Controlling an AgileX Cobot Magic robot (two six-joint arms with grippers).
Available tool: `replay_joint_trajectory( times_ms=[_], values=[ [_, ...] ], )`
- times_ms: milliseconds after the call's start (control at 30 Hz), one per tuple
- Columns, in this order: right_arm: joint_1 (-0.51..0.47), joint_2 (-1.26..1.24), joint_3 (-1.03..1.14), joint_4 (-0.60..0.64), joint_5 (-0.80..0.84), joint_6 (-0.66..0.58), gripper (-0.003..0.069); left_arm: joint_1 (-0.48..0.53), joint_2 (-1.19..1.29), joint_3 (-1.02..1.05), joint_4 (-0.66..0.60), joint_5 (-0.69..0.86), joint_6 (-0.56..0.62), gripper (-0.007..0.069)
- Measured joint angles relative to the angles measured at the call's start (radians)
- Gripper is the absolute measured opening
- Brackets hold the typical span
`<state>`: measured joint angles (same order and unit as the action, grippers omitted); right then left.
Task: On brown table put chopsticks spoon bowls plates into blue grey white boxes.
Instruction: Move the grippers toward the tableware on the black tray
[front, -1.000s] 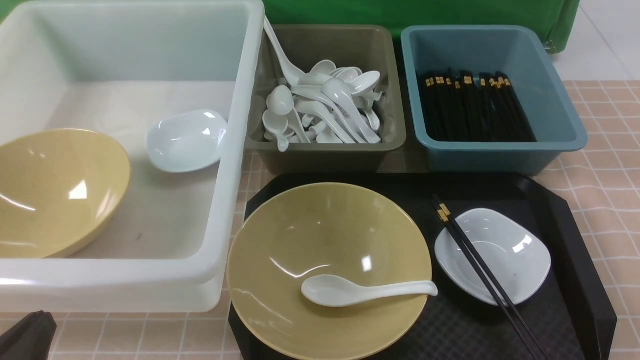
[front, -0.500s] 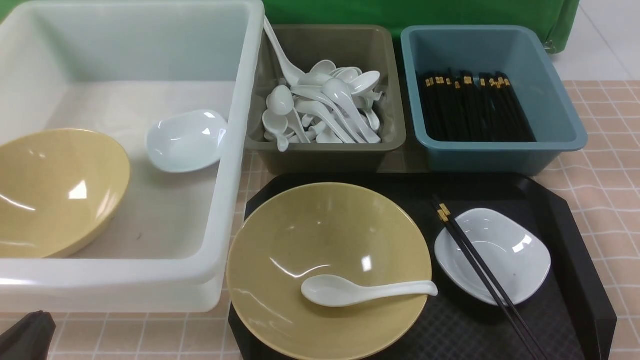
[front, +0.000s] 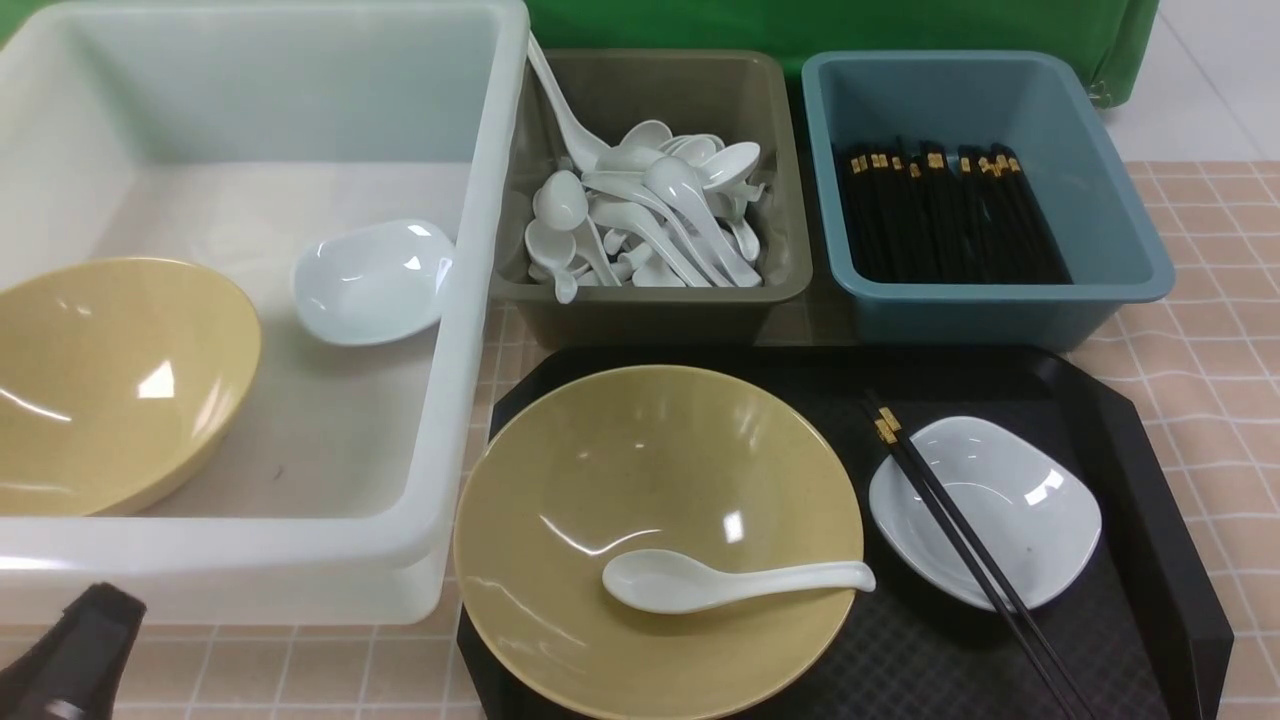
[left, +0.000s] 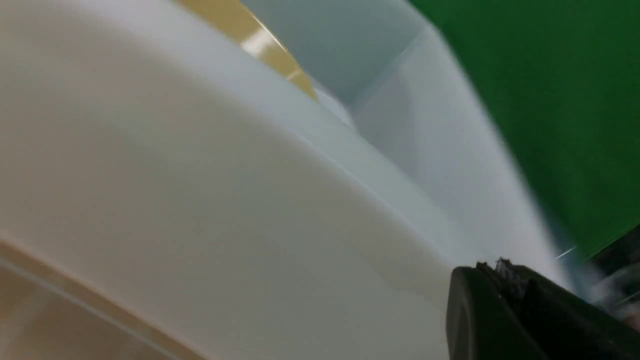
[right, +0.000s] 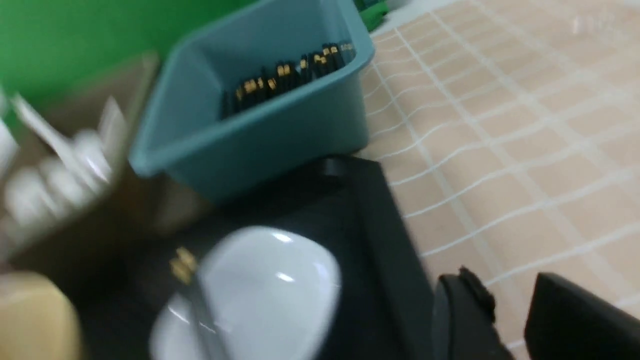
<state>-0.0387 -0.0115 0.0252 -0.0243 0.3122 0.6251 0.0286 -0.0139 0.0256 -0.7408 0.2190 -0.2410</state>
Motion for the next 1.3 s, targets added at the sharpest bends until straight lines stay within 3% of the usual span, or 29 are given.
replay_joint_trajectory(
  times_ms=[33, 67, 100, 233, 667, 833, 1033, 1067, 1100, 1167, 1300],
  values=[
    [0.0, 0.0, 0.0, 0.016, -0.003, 0.115, 0.0237, 0.0, 0.0, 0.0, -0.119, -0.009, -0.044, 0.0004],
    [0.0, 0.0, 0.0, 0.016, -0.003, 0.135, 0.0237, 0.0, 0.0, 0.0, -0.137, -0.009, -0.058, 0.0004],
    [0.0, 0.0, 0.0, 0.024, -0.008, 0.294, 0.0237, 0.0, 0.0, 0.0, -0.26, -0.018, -0.092, 0.0004],
    [0.0, 0.0, 0.0, 0.034, -0.016, 0.533, 0.0237, 0.0, 0.0, 0.0, -0.394, -0.035, -0.096, 0.0004],
    [0.0, 0.0, 0.0, 0.034, 0.002, 0.376, 0.0237, 0.0, 0.0, 0.0, -0.415, -0.049, -0.035, 0.0004],
    [0.02, 0.0, -0.004, 0.074, -0.093, 0.273, 0.0237, 0.0, 0.0, 0.0, -0.53, -0.093, -0.033, 0.0004],
    [0.108, 0.032, -0.165, 0.081, -0.029, 0.007, 0.0171, 0.0, 0.0, -0.071, -0.512, -0.052, 0.219, 0.0004],
    [0.139, 0.084, -0.234, 0.081, 0.024, -0.108, 0.0118, 0.0, 0.002, -0.128, -0.46, -0.019, 0.33, 0.0004],
    [0.143, 0.093, -0.234, 0.081, 0.031, -0.123, 0.0111, 0.0, 0.004, -0.135, -0.453, -0.014, 0.362, 0.0004],
    [0.195, 0.265, -0.398, 0.081, 0.163, -0.356, 0.004, 0.0, 0.114, -0.267, -0.298, 0.088, 0.547, 0.0004],
    [0.22, 0.525, -0.62, 0.081, 0.379, -0.595, 0.0036, 0.0, 0.358, -0.465, -0.044, 0.307, 0.61, 0.0004]
  ],
)
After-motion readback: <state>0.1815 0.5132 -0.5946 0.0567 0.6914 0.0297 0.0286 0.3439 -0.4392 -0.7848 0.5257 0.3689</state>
